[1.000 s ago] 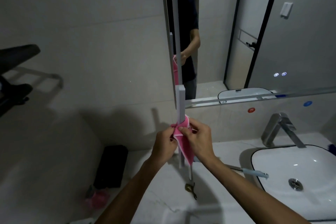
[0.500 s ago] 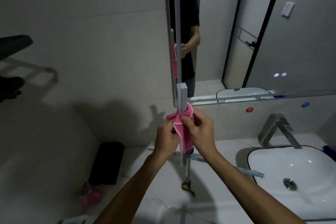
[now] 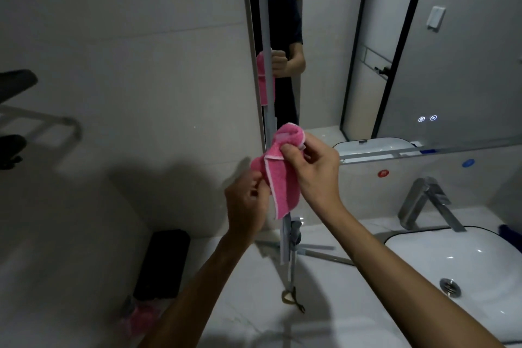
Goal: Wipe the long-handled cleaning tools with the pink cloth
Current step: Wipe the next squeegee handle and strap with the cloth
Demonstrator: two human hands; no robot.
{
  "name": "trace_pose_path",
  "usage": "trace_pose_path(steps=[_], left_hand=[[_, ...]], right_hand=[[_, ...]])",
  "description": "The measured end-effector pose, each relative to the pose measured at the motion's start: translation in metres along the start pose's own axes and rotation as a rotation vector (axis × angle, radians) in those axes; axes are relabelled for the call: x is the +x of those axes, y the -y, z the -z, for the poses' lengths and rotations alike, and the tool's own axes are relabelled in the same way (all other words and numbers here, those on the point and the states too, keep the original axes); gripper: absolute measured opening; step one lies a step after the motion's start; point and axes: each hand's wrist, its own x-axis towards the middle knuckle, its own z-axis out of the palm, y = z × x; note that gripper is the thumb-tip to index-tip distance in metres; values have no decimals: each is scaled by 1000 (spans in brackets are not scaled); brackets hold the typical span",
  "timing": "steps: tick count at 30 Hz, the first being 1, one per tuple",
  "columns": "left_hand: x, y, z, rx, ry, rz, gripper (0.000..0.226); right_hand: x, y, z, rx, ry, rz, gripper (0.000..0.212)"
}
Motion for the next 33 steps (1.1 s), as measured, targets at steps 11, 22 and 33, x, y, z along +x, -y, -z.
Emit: trace_pose_path(steps=[11,22,33], left_hand=[[60,-42,11,-42,-127,-56,13],[73,-24,8,-61,-83,-59,8],[75,-9,-17,-68,126,-43,3]], right_hand=[[-5,-33,-14,-97,123,-132,21],[-4,-61,-21,-146,114,-131,21],[16,-62,-4,-246,89,-121,16]])
